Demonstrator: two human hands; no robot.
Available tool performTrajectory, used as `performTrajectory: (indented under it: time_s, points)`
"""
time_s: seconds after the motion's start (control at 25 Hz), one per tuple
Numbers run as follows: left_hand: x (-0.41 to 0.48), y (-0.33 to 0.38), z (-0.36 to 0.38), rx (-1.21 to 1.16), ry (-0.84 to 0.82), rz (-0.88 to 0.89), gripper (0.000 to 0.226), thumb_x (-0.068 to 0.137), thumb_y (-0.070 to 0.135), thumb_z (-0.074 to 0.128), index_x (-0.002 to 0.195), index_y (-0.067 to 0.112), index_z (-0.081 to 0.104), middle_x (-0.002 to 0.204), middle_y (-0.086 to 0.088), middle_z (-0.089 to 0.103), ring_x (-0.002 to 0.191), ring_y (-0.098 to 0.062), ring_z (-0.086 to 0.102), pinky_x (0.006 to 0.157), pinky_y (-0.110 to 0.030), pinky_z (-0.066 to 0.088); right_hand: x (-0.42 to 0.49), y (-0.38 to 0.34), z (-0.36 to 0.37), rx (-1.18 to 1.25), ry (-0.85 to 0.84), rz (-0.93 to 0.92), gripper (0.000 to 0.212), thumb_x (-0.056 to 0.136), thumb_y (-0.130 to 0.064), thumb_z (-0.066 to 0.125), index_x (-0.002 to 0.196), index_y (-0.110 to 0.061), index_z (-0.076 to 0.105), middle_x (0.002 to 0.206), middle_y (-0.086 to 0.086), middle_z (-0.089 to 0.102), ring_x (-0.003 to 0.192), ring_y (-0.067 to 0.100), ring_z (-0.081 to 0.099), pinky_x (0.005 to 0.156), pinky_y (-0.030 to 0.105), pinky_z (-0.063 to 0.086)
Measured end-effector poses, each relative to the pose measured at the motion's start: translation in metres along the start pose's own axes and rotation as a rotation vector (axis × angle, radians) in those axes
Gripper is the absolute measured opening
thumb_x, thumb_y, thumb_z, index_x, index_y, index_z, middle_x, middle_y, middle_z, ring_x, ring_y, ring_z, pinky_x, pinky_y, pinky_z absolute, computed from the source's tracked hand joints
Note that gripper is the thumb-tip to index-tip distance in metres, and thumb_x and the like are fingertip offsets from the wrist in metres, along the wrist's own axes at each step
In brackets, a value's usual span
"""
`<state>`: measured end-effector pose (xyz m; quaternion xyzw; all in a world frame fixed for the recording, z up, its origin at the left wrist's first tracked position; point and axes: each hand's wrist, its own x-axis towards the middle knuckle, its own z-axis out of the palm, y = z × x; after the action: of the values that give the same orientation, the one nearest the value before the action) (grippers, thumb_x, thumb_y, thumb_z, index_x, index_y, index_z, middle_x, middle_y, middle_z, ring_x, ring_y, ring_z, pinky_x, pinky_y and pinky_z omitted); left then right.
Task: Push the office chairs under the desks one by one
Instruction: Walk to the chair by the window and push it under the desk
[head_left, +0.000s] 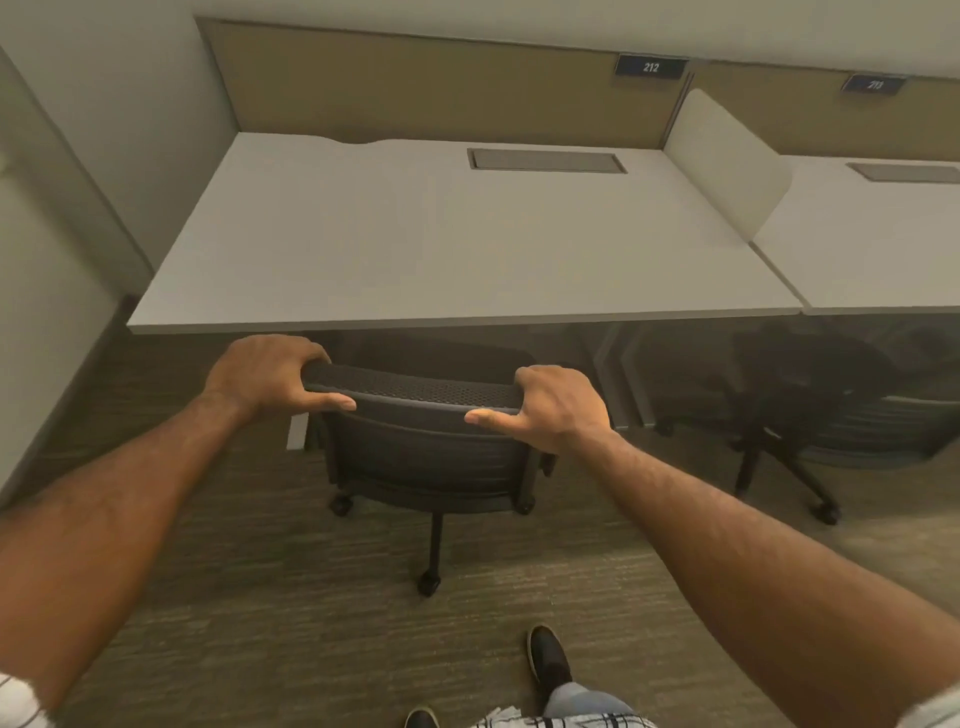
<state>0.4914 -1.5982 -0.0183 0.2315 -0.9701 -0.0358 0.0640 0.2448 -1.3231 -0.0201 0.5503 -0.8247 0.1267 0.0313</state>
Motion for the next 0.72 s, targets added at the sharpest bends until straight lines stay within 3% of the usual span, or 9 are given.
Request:
performTrajectory:
  time_s: [0.36, 0.72]
  points:
    - [0.079, 0.051, 0.024, -0.038, 0.013, -0.094, 0.109, 0.052, 0.111, 0.024, 0.107, 0.03, 0.073, 0.097, 0.009, 0.07, 0.084, -0.015, 0.057, 0.07, -0.034, 0.041, 0.054, 0.107, -0.006, -0.033, 0.009, -0.057, 0.085, 0.063, -0.107, 0.027, 0.059, -0.023, 0.04, 0.053, -0.007, 0.048, 0.048, 0.012, 0.044, 0.044, 0.03, 0.026]
    - [0.16, 0.104, 0.045, -0.014, 0.064, -0.153, 0.099, 0.061, 0.107, 0.027, 0.1, 0.029, 0.074, 0.089, 0.01, 0.067, 0.076, -0.013, 0.051, 0.064, -0.032, 0.037, 0.107, 0.211, -0.005, -0.034, -0.002, -0.103, 0.081, 0.066, -0.105, 0.029, 0.064, -0.025, 0.04, 0.061, -0.009, 0.047, 0.054, 0.011, 0.044, 0.048, 0.03, 0.029]
